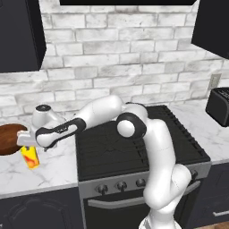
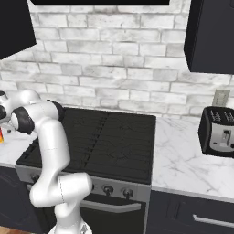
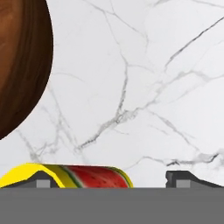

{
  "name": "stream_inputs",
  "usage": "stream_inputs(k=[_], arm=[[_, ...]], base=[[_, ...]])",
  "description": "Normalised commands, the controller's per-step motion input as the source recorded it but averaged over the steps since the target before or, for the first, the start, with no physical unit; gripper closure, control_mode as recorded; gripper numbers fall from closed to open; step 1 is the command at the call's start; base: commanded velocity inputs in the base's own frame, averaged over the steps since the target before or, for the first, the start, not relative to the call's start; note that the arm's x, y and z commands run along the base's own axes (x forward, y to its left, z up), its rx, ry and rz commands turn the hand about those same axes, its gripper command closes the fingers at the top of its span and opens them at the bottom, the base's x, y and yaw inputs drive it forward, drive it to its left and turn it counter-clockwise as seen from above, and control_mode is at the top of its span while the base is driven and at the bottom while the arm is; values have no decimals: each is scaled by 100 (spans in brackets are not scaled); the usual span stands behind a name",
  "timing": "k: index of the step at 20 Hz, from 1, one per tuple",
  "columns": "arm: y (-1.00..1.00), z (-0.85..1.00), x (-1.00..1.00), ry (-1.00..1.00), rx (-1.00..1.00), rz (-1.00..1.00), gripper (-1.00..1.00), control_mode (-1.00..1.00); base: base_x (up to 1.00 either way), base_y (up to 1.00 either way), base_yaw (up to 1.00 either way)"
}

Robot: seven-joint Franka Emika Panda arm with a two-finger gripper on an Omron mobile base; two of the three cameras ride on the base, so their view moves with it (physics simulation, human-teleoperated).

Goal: Pick the cup and bowl from the counter and place them on the counter next to the sink.

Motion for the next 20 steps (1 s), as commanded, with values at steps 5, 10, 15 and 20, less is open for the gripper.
stream_inputs(k=[5,10,15,20], arm=[[0,0,0,0,0,0,100,-100],[0,0,0,0,0,0,100,-100],[0,0,-3,0,0,0,100,-100],[-9,0,-29,-4,0,9,100,-100]], base=[[0,0,0],[0,0,0],[0,0,0],[0,0,0]])
